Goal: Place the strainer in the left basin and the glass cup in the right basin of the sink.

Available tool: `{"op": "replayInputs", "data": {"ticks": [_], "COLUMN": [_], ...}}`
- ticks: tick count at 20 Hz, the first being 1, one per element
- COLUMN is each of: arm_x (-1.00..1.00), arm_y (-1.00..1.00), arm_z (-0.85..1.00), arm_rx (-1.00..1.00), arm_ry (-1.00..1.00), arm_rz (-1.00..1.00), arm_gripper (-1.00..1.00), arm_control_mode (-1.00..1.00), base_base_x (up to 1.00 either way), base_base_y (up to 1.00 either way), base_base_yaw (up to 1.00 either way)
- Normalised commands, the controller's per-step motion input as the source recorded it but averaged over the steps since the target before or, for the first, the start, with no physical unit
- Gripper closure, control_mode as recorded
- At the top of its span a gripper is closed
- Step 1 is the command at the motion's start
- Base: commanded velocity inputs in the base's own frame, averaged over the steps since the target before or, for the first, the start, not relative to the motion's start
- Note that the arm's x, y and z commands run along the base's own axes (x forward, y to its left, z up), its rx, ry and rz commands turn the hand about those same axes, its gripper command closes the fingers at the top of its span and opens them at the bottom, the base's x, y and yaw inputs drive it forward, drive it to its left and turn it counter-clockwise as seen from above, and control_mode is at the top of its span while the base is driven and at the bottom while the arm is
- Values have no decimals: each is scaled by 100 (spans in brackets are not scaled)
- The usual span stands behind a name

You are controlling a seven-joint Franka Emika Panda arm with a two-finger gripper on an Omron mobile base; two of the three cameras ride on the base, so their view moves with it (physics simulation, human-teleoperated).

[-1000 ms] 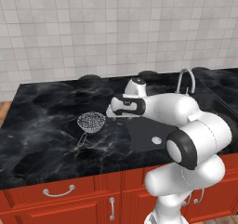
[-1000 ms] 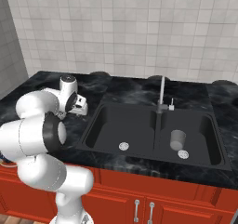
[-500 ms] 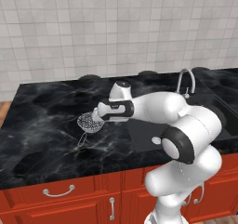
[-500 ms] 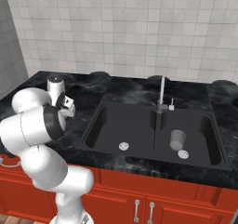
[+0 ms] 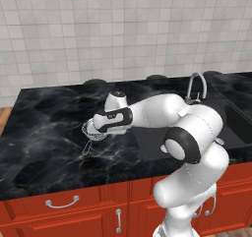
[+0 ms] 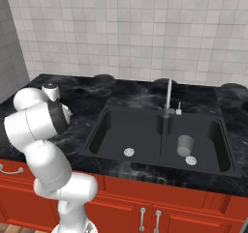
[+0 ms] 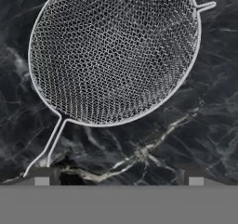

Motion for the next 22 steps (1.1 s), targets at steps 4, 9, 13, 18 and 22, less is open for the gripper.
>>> {"op": "replayInputs", "data": {"ticks": [4,9,13,18,22], "arm_x": [0,1,16,20,27], "arm_y": [42,35,23,17,14], "arm_z": [-14,-7,-5,-8,-11], "arm_rx": [0,0,-1,-2,-4], "arm_ry": [4,3,2,2,2], "arm_rz": [-1,-3,-6,-10,-13], "arm_gripper": [-100,-100,-100,-100,-100], "arm_control_mode": [-100,-100,-100,-100,-100], "base_base_x": [0,0,0,0,0], "base_base_y": [0,0,0,0,0], "base_base_yaw": [0,0,0,0,0]}}
